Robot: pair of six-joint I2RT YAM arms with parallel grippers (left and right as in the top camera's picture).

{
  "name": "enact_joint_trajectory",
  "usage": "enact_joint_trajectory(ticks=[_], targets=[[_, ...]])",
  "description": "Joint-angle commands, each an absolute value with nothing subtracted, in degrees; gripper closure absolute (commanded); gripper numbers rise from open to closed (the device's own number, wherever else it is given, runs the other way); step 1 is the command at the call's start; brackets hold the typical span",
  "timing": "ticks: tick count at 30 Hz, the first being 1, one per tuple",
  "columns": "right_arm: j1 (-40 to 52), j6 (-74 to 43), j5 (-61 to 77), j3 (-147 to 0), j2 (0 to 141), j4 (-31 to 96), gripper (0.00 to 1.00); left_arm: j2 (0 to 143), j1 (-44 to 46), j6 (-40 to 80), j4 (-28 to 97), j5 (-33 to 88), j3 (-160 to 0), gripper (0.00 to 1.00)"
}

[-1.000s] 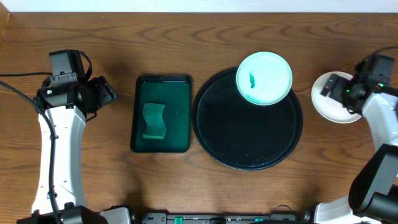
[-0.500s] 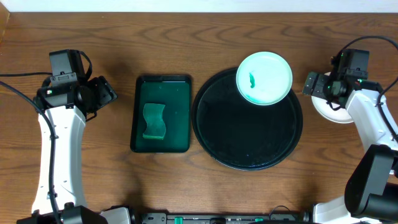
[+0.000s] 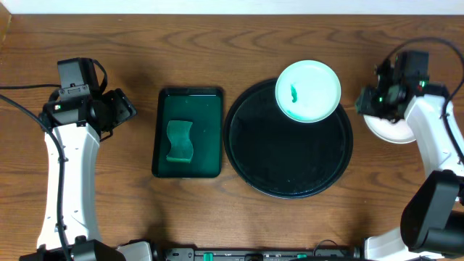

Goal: Clean dirty plates on tray and stack at the side
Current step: 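Raise right gripper and move it to the pale-green plate on black tray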

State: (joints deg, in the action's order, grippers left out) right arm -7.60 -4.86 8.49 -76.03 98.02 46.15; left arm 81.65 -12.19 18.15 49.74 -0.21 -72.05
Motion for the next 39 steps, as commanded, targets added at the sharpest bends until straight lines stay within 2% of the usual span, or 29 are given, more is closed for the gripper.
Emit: enact_joint_trajectory(ticks=[1,8,10,13,20,22,23,24,25,28,30,31,34,37,39], targets=[[-4.7,-3.1,8.8,-87.2,97.7,51.2,0.53,81.6,-12.4,18.2,49.9,-0.7,-72.7,0.21],[-0.8,-0.1,5.3,-98.2,97.7,60.2,0.38,81.6,-12.4,18.2,49.9,-0.7,-72.7,0.20],[0.1,-0.1,5.4,-98.0,97.8,59.9,0.27,81.6,-12.4,18.2,49.9,-0.7,-72.7,0.20],[0.6,-0.1,6.6,-97.5,97.9,59.0,0.01,81.6,-12.4,18.2,49.9,-0.7,-72.7,0.21],[0.6,0.9,8.0,-97.5,97.9,58.8,0.01,81.6,-12.4,18.2,49.9,-0.7,-72.7,0.21],[0.6,0.9,8.0,-97.5,97.9,58.8,0.11,81.6,-12.4,18.2,49.9,-0.7,-72.7,0.21],[0.6,0.9,8.0,-97.5,97.9,58.9,0.23,81.6,-12.4,18.2,49.9,-0.7,-72.7,0.20],[0.6,0.9,8.0,-97.4,97.9,58.9,0.30,81.6,-12.4,18.2,49.9,-0.7,-72.7,0.20],[0.6,0.9,8.0,-97.4,97.9,58.9,0.40,81.6,-12.4,18.2,49.9,-0.7,-72.7,0.21],[0.6,0.9,8.0,-97.4,97.9,58.9,0.78,81.6,-12.4,18.2,49.9,-0.7,-72.7,0.21],[0.6,0.9,7.9,-97.4,97.9,59.0,0.95,81.6,-12.4,18.2,49.9,-0.7,-72.7,0.20],[0.6,0.9,7.9,-97.3,97.9,59.0,0.99,81.6,-12.4,18.2,49.9,-0.7,-72.7,0.21],[0.6,0.9,7.9,-96.9,97.9,58.9,0.99,81.6,-12.4,18.2,49.9,-0.7,-72.7,0.21],[0.6,0.9,7.5,-96.1,98.0,58.6,0.98,81.6,-12.4,18.2,49.9,-0.7,-72.7,0.20],[0.6,0.9,7.5,-95.2,98.1,58.1,0.94,81.6,-12.4,18.2,49.9,-0.7,-72.7,0.21]])
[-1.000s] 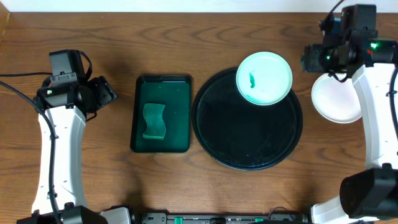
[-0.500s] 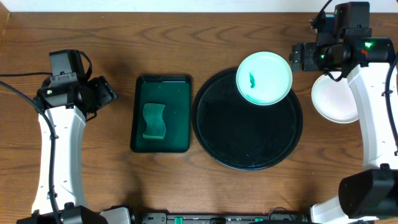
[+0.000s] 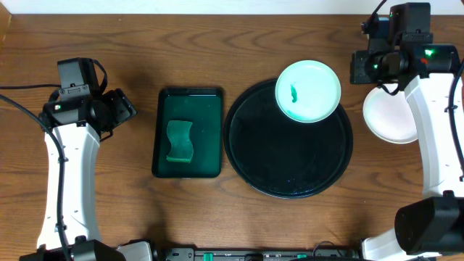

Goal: Clean dirty plates on tray and stack at the side
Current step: 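Raise right gripper and move it to the pale-green plate on black tray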

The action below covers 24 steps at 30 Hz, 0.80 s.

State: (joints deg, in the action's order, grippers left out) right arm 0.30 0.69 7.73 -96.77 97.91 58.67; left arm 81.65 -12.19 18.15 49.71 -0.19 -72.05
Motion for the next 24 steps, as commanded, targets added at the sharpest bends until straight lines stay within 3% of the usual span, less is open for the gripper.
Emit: enact_joint_trajectory(ticks=[1,3,24], targets=[[0.6,0.9,7.5,-94.5,98.2,57.6,0.91,81.6,-12.4,18.2,49.9,-0.7,-72.7,0.21],[0.6,0.9,7.5,-92.3,98.2,55.5,0.85,81.6,-12.4,18.2,49.9,-0.7,-72.7,0.21],[0.6,0.9,7.5,-73.0,98.2,32.7,0.74,81.6,-12.4,18.2,49.9,-0.7,-72.7,0.21]])
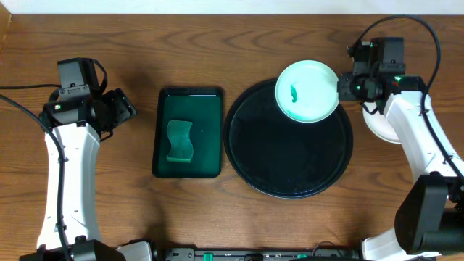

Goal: Clean dirty plates on tray and stack at the side
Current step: 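Raise right gripper and move it to the pale-green plate on black tray, then grasp the rim of the pale-green plate with right gripper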

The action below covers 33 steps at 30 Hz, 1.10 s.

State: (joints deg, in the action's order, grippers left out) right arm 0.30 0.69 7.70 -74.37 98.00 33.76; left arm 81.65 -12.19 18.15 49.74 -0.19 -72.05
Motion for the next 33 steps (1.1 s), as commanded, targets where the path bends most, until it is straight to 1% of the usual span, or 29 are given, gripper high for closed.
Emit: enact_joint_trajectory(ticks=[1,8,9,12,18,24,27,33], targets=[[0.6,0.9,7.5,-72.4,98.2,31.8,0.73,81.6,-12.4,18.2,49.9,-0.7,-72.7,0.21],[0.6,0.9,5.3,-69.6,98.2,27.8,0.67,81.6,-12.4,18.2,49.9,-0.7,-72.7,0.21],[0.6,0.9,5.0,-69.3,98.2,27.4,0.64,81.6,-12.4,18.2,49.9,-0.7,-72.7,0.20],[0.6,0.9,4.9,-68.6,98.2,26.0,0.60,81.6,-12.4,18.2,49.9,-0.7,-72.7,0.21],[0.6,0.9,4.8,-68.5,98.2,25.2,0.56,81.6,-12.4,18.2,49.9,-0.7,-72.7,0.21],[0.6,0.9,3.6,-68.5,98.2,24.0,0.54,81.6,-12.4,18.2,49.9,-0.7,-72.7,0.20],[0.6,1.0,3.0,-68.5,98.2,23.0,0.50,81.6,-12.4,18.2,49.9,-0.7,-72.7,0.20],[0.7,1.0,3.0,-68.5,98.2,20.7,0.50,81.6,-12.4,18.2,49.9,-0.7,-72.7,0.21]])
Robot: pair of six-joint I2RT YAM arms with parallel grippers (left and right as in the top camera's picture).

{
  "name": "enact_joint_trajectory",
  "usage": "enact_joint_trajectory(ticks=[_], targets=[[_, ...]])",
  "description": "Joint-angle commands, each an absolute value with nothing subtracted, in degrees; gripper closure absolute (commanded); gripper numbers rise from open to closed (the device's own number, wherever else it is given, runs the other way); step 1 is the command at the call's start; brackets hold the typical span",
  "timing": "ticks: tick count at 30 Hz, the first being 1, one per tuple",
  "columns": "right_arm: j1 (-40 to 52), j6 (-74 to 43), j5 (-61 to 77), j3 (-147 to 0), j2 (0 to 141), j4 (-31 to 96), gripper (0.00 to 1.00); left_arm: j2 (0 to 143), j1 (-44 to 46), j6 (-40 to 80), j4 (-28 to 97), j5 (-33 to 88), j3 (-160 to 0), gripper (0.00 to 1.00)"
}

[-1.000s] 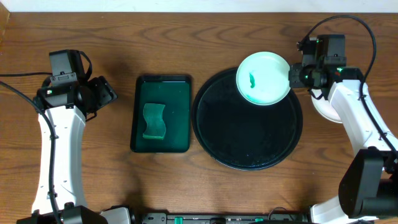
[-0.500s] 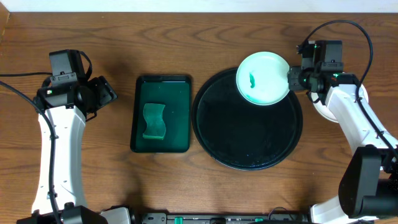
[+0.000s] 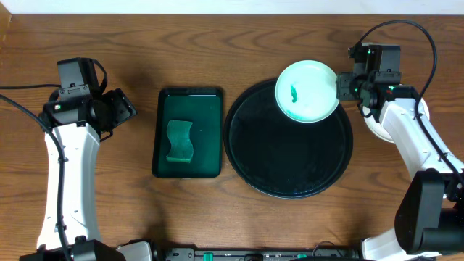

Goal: Clean dirty plates on tray and stack at the side
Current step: 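Grasp the rim of the pale-green plate with right gripper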

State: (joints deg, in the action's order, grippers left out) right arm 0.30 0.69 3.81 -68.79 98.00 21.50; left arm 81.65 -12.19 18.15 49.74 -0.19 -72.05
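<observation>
A white plate (image 3: pixel 307 90) with a green smear sits on the far part of the round black tray (image 3: pixel 290 163). My right gripper (image 3: pixel 342 87) is at the plate's right rim; its jaws are too dark and small to read. A second, clean-looking white plate (image 3: pixel 371 125) lies on the table right of the tray, mostly under my right arm. The green sponge (image 3: pixel 180 141) lies in the rectangular green tray (image 3: pixel 210 145). My left gripper (image 3: pixel 125 109) hovers left of that tray, fingers apart and holding nothing.
The wooden table's far edge runs along the top of the view. Cables hang from both arms. Bare wood lies between the green tray and the left arm.
My right wrist has shifted slightly to the right while the gripper stays at the smeared plate's right rim. The plate, the sponge and the left arm have not moved.
My right gripper was first over the clean white plate at the table's right side. It then stood farther back, clear of that plate. After that it was at the smeared plate's right rim, where it still is. The left arm stayed still throughout.
</observation>
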Motion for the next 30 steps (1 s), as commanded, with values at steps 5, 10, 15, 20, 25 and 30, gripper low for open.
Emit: enact_joint_trajectory(ticks=[5,10,15,20,25,30], targets=[[0.7,1.0,2.3,-68.4,98.3,19.9,0.51,81.6,-12.4,18.2,49.9,-0.7,-72.7,0.20],[0.7,1.4,0.0,-68.4,100.4,18.6,0.51,81.6,-12.4,18.2,49.9,-0.7,-72.7,0.21],[0.7,2.5,0.3,-68.4,105.2,15.5,0.51,81.6,-12.4,18.2,49.9,-0.7,-72.7,0.20],[0.7,2.4,0.3,-68.4,108.7,13.4,0.55,81.6,-12.4,18.2,49.9,-0.7,-72.7,0.20],[0.8,2.4,0.5,-68.4,109.9,13.1,0.57,81.6,-12.4,18.2,49.9,-0.7,-72.7,0.20],[0.8,2.4,0.5,-68.4,110.5,12.5,0.77,81.6,-12.4,18.2,49.9,-0.7,-72.7,0.20]])
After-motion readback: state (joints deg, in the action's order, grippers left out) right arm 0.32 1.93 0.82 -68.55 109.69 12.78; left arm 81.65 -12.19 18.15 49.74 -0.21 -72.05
